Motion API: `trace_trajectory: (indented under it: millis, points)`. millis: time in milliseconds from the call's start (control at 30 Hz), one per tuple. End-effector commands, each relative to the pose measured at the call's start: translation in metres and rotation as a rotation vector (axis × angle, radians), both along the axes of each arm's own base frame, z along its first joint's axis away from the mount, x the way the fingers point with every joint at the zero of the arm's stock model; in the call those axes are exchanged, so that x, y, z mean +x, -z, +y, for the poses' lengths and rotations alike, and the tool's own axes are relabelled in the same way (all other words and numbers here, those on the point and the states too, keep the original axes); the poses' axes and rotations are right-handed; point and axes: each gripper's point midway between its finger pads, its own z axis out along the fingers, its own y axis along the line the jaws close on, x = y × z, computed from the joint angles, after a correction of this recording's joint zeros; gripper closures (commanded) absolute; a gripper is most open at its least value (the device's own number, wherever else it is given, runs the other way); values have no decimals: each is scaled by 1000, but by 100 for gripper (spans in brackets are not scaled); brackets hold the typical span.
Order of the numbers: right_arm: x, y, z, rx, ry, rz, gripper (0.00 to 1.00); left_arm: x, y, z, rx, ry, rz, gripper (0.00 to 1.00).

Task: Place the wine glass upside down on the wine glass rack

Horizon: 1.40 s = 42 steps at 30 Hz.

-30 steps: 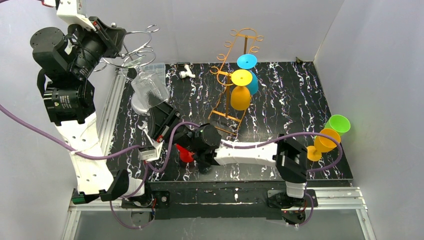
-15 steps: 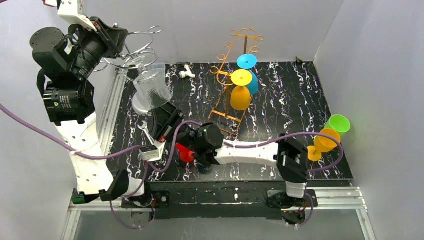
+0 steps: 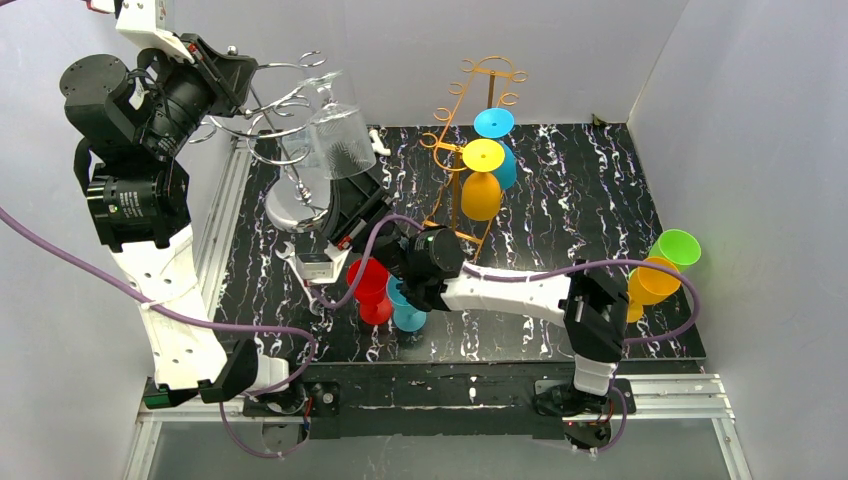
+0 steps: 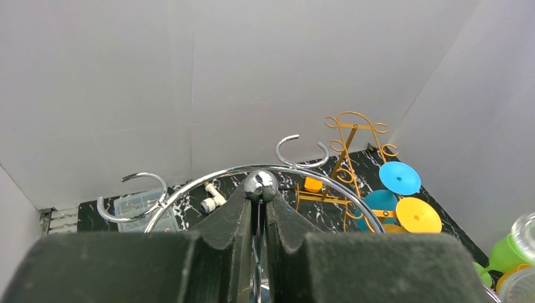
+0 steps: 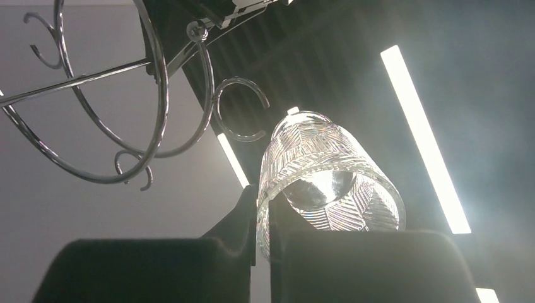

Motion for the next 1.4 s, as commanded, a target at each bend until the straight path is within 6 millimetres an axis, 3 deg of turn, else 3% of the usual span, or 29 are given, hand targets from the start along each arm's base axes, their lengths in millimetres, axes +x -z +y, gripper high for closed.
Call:
trace_trajectory:
  millis: [0,467,900,1267,1367]
  points:
    - [-19,-29,-45,147,11,-60,99,-42,-79,-8,6,22,-300,100]
    - [-18,-18,-28,104,-16,-42,99,-37,-79,-9,-6,30,-297,100]
    - [-11,-7,2,74,-34,-24,99,-51,-74,-18,-12,83,-287,100]
    - [7,20,34,-3,37,-4,99,-60,-73,-20,-45,90,-265,100]
    - [12,12,28,42,55,-2,99,-59,-67,-15,-22,55,-261,100]
